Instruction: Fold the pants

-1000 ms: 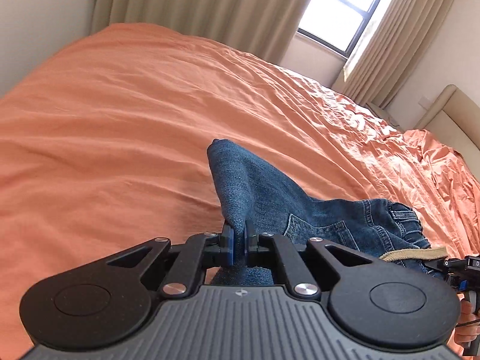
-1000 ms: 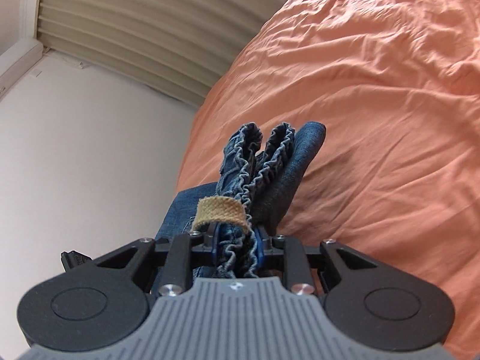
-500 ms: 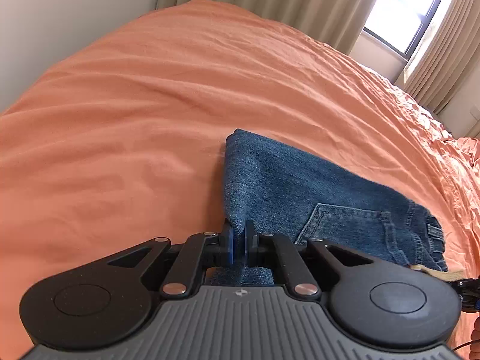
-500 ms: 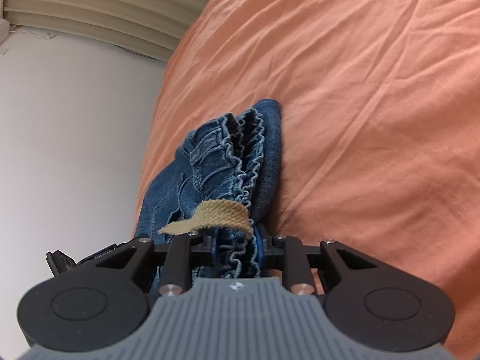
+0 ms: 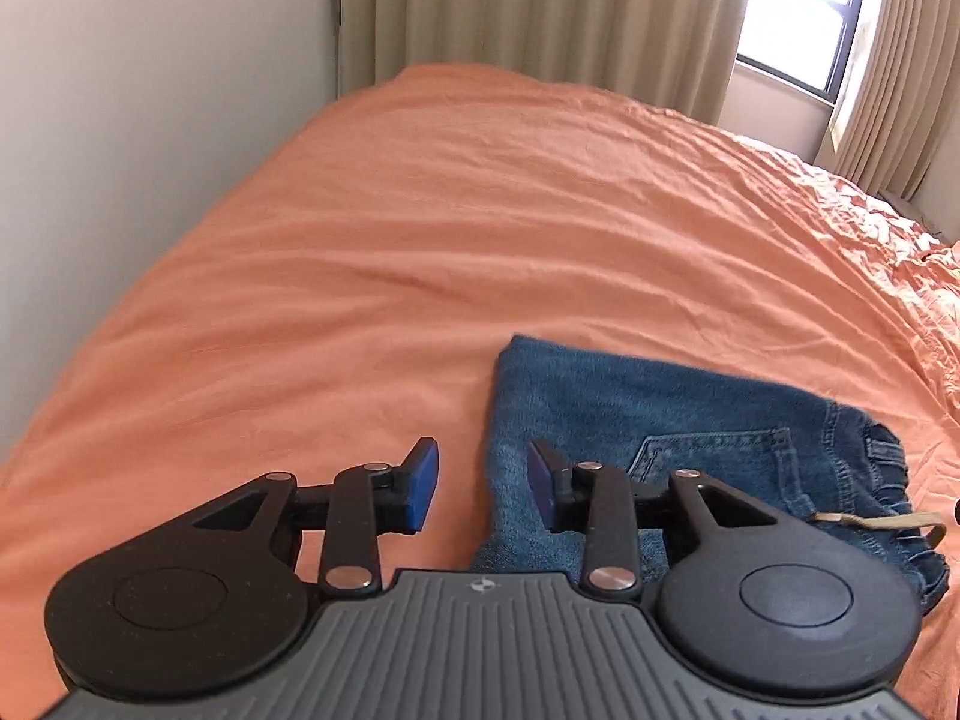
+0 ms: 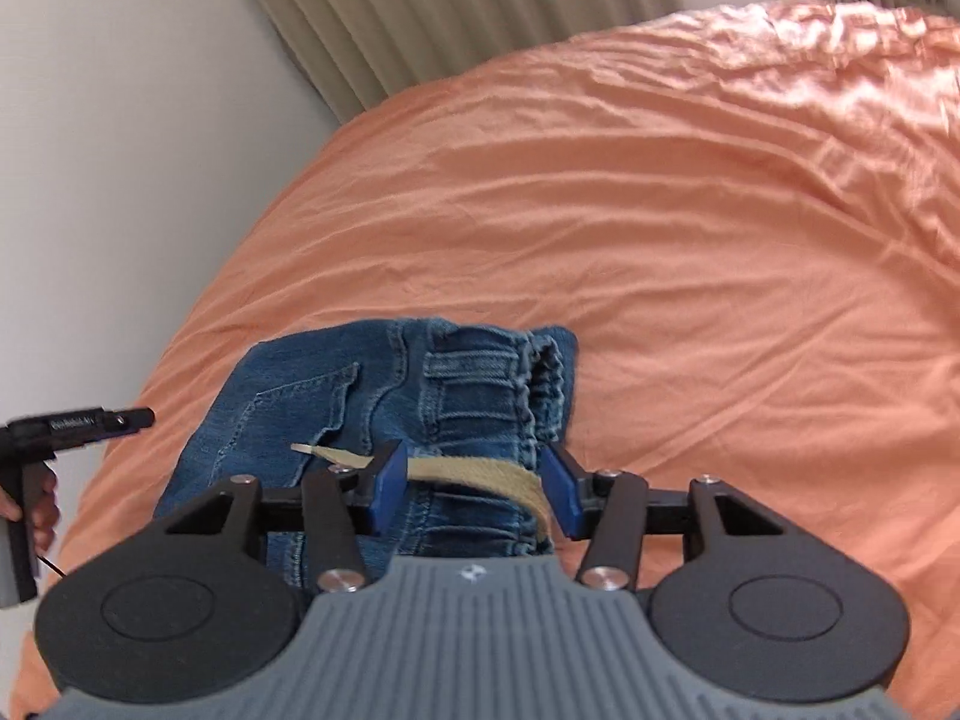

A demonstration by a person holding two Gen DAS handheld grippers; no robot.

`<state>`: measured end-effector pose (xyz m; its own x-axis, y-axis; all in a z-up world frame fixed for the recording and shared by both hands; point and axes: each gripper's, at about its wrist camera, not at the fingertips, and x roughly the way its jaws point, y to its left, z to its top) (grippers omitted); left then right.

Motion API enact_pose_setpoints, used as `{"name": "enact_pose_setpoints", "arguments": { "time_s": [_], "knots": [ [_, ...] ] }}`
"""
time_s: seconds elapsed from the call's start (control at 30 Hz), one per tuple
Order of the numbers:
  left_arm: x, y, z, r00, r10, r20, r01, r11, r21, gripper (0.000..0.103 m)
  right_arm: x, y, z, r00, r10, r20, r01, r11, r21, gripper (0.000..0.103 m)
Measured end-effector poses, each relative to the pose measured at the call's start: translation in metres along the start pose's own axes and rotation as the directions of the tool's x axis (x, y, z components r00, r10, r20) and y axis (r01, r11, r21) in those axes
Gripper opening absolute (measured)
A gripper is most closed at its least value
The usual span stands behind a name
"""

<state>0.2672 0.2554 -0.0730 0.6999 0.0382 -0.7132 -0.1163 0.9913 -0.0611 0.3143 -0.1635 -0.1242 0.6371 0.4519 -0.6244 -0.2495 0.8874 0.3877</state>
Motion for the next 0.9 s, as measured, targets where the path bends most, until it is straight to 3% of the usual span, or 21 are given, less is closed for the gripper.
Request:
{"name": "enact_pose_setpoints", "arguments": {
  "time_s": [0.17,0.23,0.27,0.4,0.5,0.53,0.6,0.63,0.67,0.77,0.9],
  "knots": [
    [-0.089,-0.011,0.027,0.995,0.010,0.099,-0.015,0.998,0.055,0.051,-0.061,0.062,0.012,0.993,0.005,0.118,0.014,0.986,-0.164,0.055],
    [-0.125,-0.018,0.029,0.990,0.013,0.138,-0.024,0.997,0.076,0.053,-0.086,0.083,0.013,0.987,0.029,0.155,0.002,0.981,-0.192,0.060],
    [-0.144,-0.022,0.029,0.986,0.018,0.166,-0.033,0.995,0.091,0.055,-0.096,0.090,0.011,0.984,0.046,0.170,-0.011,0.979,-0.202,0.067],
    [-0.207,-0.044,0.016,0.967,0.043,0.253,-0.082,0.986,0.147,0.058,-0.141,0.124,0.000,0.969,0.107,0.221,-0.049,0.967,-0.251,0.080],
    [-0.246,-0.057,-0.006,0.943,0.065,0.327,-0.124,0.979,0.162,0.058,-0.168,0.145,-0.015,0.959,0.128,0.253,-0.050,0.954,-0.295,0.080],
    [-0.256,-0.061,-0.014,0.936,0.074,0.345,-0.133,0.980,0.151,0.060,-0.176,0.151,-0.020,0.957,0.128,0.261,-0.044,0.952,-0.303,0.080],
    [-0.272,-0.069,-0.031,0.923,0.084,0.376,-0.137,0.984,0.117,0.078,-0.190,0.159,-0.032,0.950,0.125,0.286,-0.031,0.949,-0.312,0.080],
    [-0.278,-0.072,-0.040,0.916,0.086,0.392,-0.136,0.985,0.102,0.093,-0.197,0.161,-0.039,0.947,0.120,0.298,-0.022,0.949,-0.314,0.080],
    [-0.281,-0.076,-0.049,0.910,0.087,0.405,-0.136,0.986,0.095,0.099,-0.204,0.164,-0.046,0.944,0.112,0.312,-0.009,0.949,-0.314,0.080],
    [-0.284,-0.090,-0.074,0.899,0.126,0.420,-0.169,0.983,0.067,0.103,-0.220,0.168,-0.066,0.931,0.083,0.357,0.034,0.950,-0.310,0.081],
    [-0.276,-0.109,-0.107,0.868,0.200,0.455,-0.246,0.968,0.043,0.103,-0.229,0.169,-0.093,0.930,0.053,0.364,0.062,0.953,-0.298,0.081]
  ]
}}
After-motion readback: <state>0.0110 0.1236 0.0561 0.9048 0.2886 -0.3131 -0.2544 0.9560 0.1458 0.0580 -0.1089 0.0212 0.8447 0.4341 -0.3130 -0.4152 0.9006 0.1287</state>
